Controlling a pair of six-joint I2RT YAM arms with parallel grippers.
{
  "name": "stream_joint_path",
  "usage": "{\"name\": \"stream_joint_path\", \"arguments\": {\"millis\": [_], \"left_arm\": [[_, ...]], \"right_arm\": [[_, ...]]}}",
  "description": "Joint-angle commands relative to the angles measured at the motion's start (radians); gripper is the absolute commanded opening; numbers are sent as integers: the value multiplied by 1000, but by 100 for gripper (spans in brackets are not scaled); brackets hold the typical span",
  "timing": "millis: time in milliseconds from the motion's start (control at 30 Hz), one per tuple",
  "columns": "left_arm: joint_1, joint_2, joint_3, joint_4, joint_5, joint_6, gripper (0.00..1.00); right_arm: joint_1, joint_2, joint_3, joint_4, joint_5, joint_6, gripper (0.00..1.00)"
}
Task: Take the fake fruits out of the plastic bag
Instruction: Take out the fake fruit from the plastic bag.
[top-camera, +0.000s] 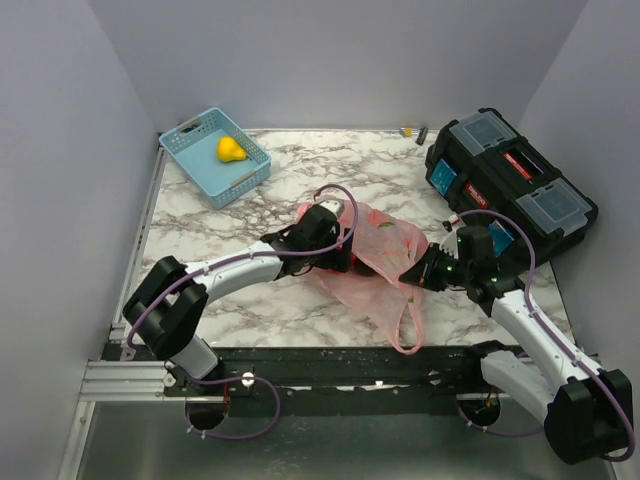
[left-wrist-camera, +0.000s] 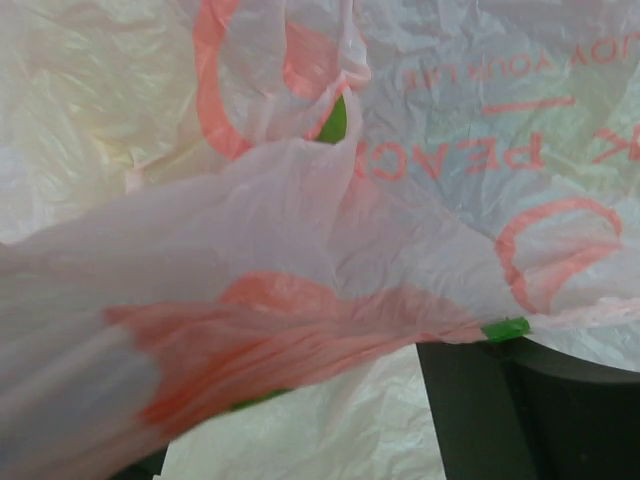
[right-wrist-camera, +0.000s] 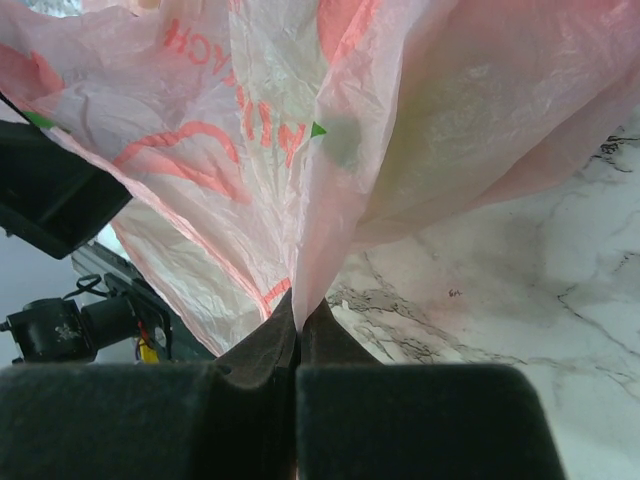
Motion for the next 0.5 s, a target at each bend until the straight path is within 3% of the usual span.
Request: {"name": "stream_joint_path", "arguments": {"millis": [0,267,467], "left_arm": [[7,28,82,48,-40,-26,87],[22,150,173,12,-28,-24,86],[20,137,122,38,-18,-32,84]], "right_arm": [[4,-16,-17,20,-25,-4,1],[4,-4,-27,34,-36,0,1],[4,-9,-29,37,-41,0,1]]}}
